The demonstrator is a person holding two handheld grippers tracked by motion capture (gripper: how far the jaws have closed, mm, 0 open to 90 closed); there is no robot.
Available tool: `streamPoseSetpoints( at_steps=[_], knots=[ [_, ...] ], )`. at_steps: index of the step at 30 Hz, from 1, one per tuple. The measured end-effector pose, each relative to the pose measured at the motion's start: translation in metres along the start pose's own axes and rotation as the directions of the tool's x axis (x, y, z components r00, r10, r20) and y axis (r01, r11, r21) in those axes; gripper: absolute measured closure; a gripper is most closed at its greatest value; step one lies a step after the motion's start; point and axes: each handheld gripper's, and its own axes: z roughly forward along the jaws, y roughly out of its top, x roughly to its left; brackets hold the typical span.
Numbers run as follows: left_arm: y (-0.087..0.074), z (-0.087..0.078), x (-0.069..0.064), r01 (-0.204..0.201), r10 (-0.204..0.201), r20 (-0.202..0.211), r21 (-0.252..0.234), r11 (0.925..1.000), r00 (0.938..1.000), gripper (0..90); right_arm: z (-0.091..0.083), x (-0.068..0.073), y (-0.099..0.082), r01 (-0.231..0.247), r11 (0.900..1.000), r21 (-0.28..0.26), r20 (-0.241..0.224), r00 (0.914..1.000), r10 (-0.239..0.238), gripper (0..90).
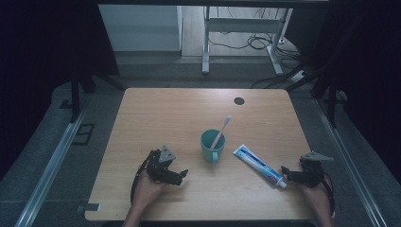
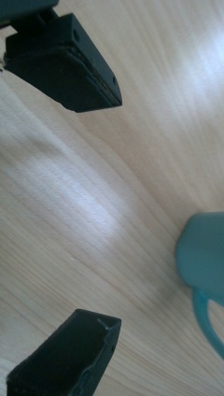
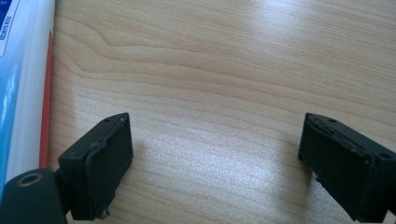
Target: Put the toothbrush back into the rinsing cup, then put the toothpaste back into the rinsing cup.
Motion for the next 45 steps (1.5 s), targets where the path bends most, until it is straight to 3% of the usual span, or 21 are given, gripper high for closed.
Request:
streamPoseSetpoints(
  at_steps=[19, 37, 45],
  knots=[
    [-0.014, 0.004, -0.003, 0.006, -0.006, -0.015, 0.028, 0.9996, 0.9999, 0.5, -0.003, 0.000, 0.001, -0.010, 0.9999, -0.003, -0.027, 0.9996, 0.010, 10.3],
    [-0.022, 0.007, 0.000, 0.010, -0.011, 0.013, 0.051, 0.9987, 0.9999, 1.1, -0.010, 0.007, 0.007, 0.052, 0.9986, -0.012, -0.042, 0.9978, -0.052, 8.5],
    [-0.023, 0.008, 0.001, 0.020, -0.022, 0.029, 0.053, 0.9984, 0.9993, 1.1, -0.017, 0.003, 0.005, 0.032, 0.9993, -0.020, -0.070, 0.9970, -0.033, 8.2]
  ],
)
